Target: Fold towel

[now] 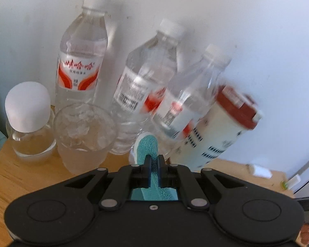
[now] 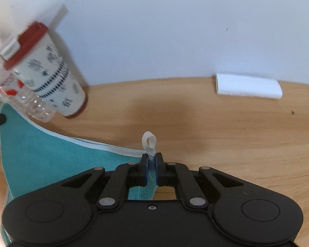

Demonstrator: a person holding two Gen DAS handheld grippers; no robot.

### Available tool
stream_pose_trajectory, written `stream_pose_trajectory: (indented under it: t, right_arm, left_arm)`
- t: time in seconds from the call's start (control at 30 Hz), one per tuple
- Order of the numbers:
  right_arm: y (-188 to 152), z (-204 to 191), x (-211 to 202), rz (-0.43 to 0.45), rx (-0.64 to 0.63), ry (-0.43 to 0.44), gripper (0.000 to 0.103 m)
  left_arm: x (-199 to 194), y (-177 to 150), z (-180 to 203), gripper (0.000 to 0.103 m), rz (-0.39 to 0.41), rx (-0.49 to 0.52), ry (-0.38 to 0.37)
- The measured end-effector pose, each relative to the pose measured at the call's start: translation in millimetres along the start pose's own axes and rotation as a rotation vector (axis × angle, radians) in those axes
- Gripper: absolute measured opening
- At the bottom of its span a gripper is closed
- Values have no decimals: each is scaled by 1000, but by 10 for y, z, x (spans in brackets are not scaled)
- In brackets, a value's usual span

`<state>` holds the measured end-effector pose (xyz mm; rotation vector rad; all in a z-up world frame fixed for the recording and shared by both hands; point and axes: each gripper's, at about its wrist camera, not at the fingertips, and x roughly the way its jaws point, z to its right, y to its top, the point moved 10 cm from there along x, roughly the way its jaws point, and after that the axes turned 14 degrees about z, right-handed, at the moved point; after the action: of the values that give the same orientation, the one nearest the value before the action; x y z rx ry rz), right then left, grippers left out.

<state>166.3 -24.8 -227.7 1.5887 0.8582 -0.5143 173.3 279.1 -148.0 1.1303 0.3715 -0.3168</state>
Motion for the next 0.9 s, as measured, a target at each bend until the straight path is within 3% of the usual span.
stream_pose_trajectory:
  t: [0.27,0.4,0.47,0.53,0.63,0.77,0.9]
  right_arm:
    - [-63,41,75,-6,-33,-57,9]
    - [-30,21,-78,17,-102,-88,20]
    - [-20,31,-307,27,-128,-86,26]
    - [-70,56,-569,34,-130,-76,30]
    - [-365,28,-844,-36,-107,-27,31]
    - [-1054,-94,-1124,-163,-106,-2,30]
    - [-1668,-263,-1323,-231,11,20,26]
  left_arm:
    - [210,-133,-49,5,-23,57,39]
    - [266,-221,-30,8,-56,94,49]
    - [258,-230,-35,15,-68,129,74]
    - [237,-234,-58,39,-85,164,98]
    - [178,-225,-88,39,-101,216,104]
    - [-15,-206,-76,39,-133,296,103]
    - [-211,-223,179,39,-151,300,8]
